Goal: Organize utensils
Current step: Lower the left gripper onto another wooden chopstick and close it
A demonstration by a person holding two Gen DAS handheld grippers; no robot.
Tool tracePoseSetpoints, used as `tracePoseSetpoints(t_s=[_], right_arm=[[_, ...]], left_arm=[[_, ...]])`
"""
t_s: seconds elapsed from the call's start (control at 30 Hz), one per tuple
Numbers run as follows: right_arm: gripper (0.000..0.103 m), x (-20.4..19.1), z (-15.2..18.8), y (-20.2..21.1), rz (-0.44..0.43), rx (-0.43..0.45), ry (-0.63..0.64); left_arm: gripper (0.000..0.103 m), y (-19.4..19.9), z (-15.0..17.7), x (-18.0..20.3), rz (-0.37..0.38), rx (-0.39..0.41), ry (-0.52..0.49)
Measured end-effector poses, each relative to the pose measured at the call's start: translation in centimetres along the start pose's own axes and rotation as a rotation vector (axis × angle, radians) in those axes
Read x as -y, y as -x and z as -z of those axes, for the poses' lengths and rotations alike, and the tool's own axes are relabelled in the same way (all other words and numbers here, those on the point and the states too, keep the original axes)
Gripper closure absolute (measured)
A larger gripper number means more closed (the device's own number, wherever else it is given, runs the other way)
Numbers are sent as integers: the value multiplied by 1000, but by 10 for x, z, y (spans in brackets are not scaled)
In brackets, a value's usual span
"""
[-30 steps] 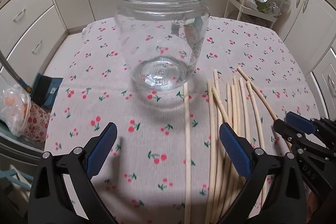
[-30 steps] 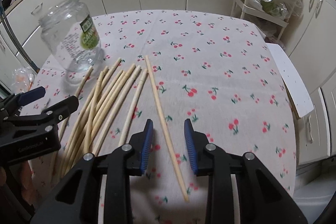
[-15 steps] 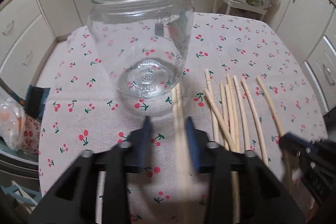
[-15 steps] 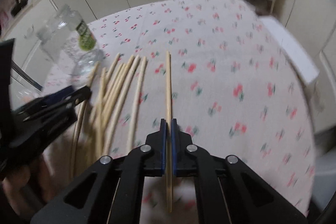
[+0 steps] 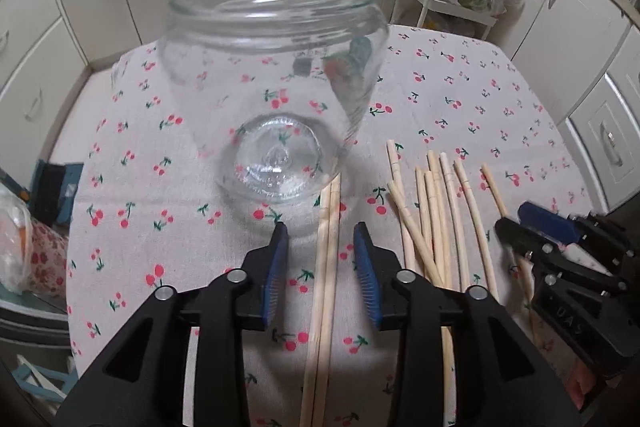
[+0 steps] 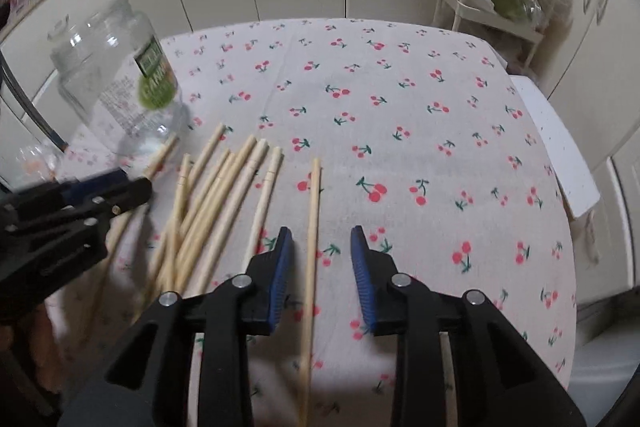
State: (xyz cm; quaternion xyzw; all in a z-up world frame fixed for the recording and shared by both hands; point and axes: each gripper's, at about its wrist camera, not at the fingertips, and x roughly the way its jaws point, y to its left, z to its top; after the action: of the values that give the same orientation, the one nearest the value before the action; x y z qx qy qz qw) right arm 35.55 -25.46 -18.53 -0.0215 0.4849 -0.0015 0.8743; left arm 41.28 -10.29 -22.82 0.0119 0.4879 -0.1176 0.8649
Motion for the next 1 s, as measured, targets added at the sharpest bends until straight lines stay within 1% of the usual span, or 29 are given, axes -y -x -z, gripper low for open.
tracePoseSetpoints(t_s=[0.03,0.07,0.2,0.3,0.43,0.5,0.53,0.6,0.63,0.67,0.73,0.77,0.8,0.83,0.97,1.0], right_arm=[[77,-2,0,-1,14,8,21],[78,-1,0,-1,10,11,25],[91,1,1,-1,8,18,35],[92,0,2,-1,6,29,38],[92,0,4,0,2,38,36],[95,-1,5,0,1,39,38],[96,-1,5,1,-3,40,38],[97,-2,7,2,0,41,41],[97,-1,7,2,-3,38,35],[97,-1,8,3,-8,35,28],[97,1,10,4,-18,29,16],[97,2,12,6,-24,26,8],[98,4,14,8,-33,21,-3],[98,7,18,10,-43,17,-16],[98,12,24,14,-57,18,-37],[98,14,24,14,-64,18,-45]], left_arm=[[68,-1,-1,1,-7,3,-4],[67,-1,-2,0,8,2,5],[66,-1,-6,-9,49,-3,43],[66,1,-6,-18,26,-4,71],[65,1,-5,-16,1,-4,37],[65,1,-4,-14,-10,-5,23],[65,0,-4,-11,-12,-12,7],[65,-1,0,0,-53,-16,-50],[70,0,2,5,-60,-17,-71],[74,2,4,10,-51,-18,-80],[89,6,9,13,-23,-29,-81],[93,8,11,12,-2,-37,-74],[93,11,13,9,53,-54,-49],[93,12,15,7,89,-67,-30],[93,17,23,-8,173,-97,36],[93,19,23,-12,178,-98,51]])
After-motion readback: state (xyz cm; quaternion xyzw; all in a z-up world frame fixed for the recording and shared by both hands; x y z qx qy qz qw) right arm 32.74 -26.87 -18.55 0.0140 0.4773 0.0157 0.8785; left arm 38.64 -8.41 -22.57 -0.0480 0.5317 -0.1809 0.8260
